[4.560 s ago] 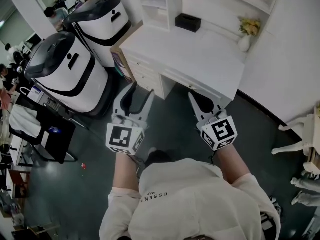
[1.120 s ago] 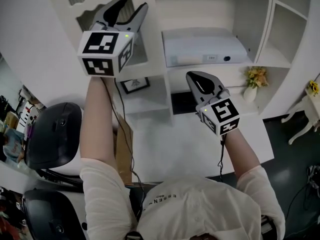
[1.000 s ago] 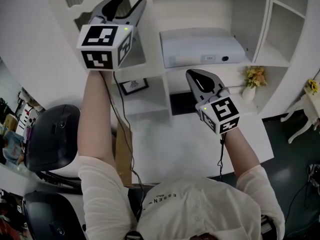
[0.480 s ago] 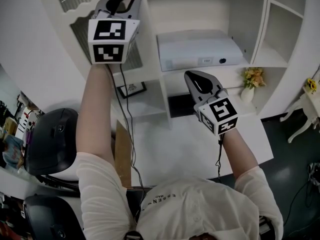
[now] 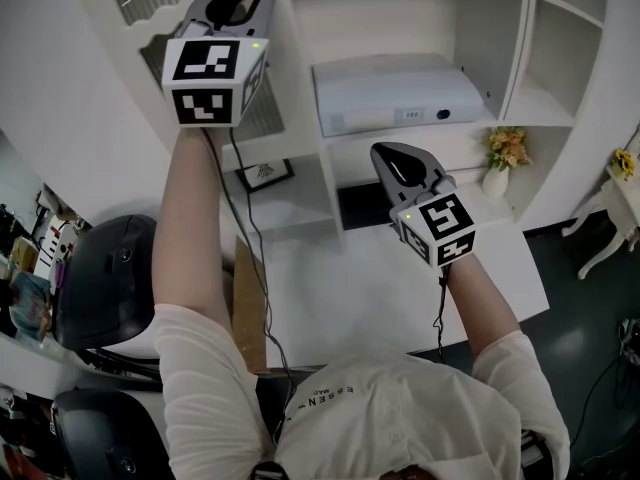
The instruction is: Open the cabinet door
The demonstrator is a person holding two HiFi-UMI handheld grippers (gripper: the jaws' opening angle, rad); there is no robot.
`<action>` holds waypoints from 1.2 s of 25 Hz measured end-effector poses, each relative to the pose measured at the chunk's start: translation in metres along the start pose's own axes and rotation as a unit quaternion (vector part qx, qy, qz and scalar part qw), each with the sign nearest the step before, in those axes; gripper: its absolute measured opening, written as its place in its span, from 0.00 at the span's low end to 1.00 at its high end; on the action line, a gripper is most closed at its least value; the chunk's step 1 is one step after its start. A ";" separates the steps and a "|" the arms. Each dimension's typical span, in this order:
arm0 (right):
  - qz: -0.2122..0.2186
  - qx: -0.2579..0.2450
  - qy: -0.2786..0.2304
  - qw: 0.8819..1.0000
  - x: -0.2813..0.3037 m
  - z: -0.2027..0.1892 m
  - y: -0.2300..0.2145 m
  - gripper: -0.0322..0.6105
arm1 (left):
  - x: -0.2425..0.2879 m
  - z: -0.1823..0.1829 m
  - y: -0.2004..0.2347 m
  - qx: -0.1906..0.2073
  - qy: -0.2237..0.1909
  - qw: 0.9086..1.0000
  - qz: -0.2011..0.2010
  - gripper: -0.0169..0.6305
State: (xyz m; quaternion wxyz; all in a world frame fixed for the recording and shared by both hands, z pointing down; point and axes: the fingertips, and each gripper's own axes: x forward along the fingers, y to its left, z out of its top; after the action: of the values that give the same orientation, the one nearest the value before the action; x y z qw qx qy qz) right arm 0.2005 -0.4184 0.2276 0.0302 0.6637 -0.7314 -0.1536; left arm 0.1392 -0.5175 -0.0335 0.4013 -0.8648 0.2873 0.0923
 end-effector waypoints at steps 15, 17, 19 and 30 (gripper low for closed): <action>-0.002 0.004 0.018 1.000 -0.024 0.000 0.033 0.07 | -0.065 0.039 -0.002 -0.018 -0.040 0.998 -0.054 0.14; 0.001 0.004 0.017 1.000 -0.027 0.003 0.042 0.07 | -0.078 0.045 -0.001 -0.017 -0.043 0.997 -0.059 0.14; 0.005 0.004 0.017 1.000 -0.031 0.005 0.053 0.07 | -0.091 0.051 0.001 -0.017 -0.047 0.997 -0.066 0.14; 0.016 0.016 0.014 1.000 -0.034 0.014 0.101 0.07 | -0.155 0.071 0.020 -0.048 -0.069 0.990 -0.115 0.14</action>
State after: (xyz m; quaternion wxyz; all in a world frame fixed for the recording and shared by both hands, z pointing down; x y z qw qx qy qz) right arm 0.1040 -0.3753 0.2466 0.0323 0.6547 -0.7435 -0.1320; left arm 0.0055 -0.4091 -0.0328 0.3860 -0.9020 0.1527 0.1187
